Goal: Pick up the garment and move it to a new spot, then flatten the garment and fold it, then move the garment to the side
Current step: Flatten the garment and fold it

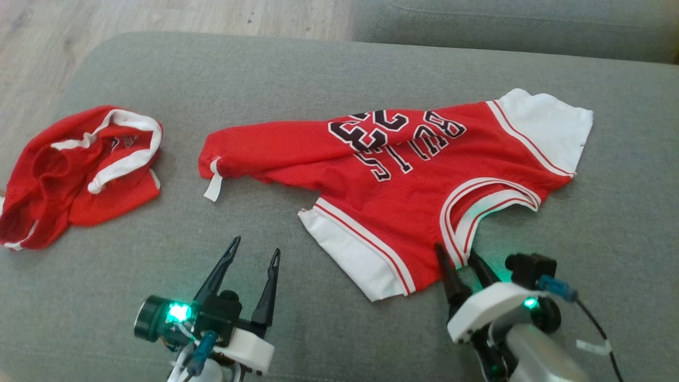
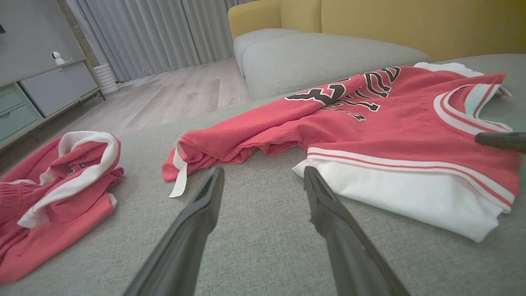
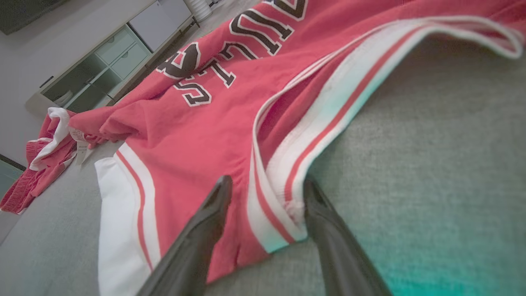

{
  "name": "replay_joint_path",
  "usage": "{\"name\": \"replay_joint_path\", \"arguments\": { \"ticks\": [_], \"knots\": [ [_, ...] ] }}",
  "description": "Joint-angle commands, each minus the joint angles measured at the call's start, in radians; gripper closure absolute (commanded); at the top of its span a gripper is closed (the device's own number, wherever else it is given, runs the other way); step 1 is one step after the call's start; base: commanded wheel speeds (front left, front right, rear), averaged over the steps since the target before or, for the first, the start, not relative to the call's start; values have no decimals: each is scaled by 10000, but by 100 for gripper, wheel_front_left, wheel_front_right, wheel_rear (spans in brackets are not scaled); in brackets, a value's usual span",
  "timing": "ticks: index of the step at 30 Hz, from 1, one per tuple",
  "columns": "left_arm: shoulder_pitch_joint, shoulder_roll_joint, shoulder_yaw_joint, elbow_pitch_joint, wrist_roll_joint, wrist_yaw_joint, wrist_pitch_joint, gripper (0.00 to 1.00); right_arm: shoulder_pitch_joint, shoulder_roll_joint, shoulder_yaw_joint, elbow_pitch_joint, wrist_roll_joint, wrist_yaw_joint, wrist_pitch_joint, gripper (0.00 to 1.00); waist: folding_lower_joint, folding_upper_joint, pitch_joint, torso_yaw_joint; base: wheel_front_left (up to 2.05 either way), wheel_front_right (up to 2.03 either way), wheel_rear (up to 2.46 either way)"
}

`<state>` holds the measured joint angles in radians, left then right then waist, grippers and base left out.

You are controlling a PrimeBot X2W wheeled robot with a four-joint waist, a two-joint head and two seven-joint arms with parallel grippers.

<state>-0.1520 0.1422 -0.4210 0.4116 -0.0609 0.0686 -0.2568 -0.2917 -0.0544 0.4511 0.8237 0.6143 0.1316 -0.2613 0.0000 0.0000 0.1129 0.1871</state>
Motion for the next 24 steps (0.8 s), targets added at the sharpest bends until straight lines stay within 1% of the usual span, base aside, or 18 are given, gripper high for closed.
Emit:
{"name": "replay_joint_path", "arguments": {
  "ticks": [1,3,6,7,10,13,14,20,21,22,23,24],
  "knots": [
    [-228,7,407,-313,71,-61,-49,0,-129,41,213,229,33,-9,-5,100,0,0,47,51,0,0,0],
    [-214,-32,451,-327,88,-88,-49,0,-307,41,39,427,-81,-9,-5,100,0,0,87,77,0,0,0],
    [-203,-100,547,-383,85,-119,-49,0,-699,4,-893,594,-769,-9,-5,100,0,0,188,67,0,0,0],
    [-208,-126,567,-409,84,-145,-49,0,-836,-112,-1259,602,-1053,-9,-5,100,0,0,233,63,0,0,0],
    [-231,-214,589,-467,113,-214,-49,0,-1208,-594,-2340,508,-1718,-9,-5,100,0,0,330,57,0,0,0],
    [-242,-295,598,-480,132,-291,-49,0,-1447,-1243,-3106,505,-2294,-9,-5,100,0,0,377,53,0,0,0],
    [-235,-343,613,-468,134,-336,-49,0,-1528,-1666,-3482,601,-2549,-9,-5,100,0,0,387,53,0,0,0],
    [-155,-478,722,-335,86,-459,-49,0,-1598,-2601,-4162,1022,-2807,-9,-5,100,0,0,334,-10,0,0,0],
    [-130,-499,754,-327,72,-463,-49,0,-1619,-2715,-4204,1067,-2894,-9,-5,80,0,0,317,-33,0,0,0],
    [-107,-518,795,-321,60,-461,-49,0,-1654,-2803,-4272,1046,-3001,-9,-5,34,0,0,295,-64,0,0,0],
    [-96,-535,846,-306,47,-452,-49,0,-1690,-2826,-4411,932,-3096,-9,-5,0,0,0,280,-93,0,0,0],
    [-86,-550,907,-295,34,-437,-49,0,-1699,-2789,-4523,755,-3230,-9,-5,0,0,0,254,-128,0,0,0]
  ]
}}
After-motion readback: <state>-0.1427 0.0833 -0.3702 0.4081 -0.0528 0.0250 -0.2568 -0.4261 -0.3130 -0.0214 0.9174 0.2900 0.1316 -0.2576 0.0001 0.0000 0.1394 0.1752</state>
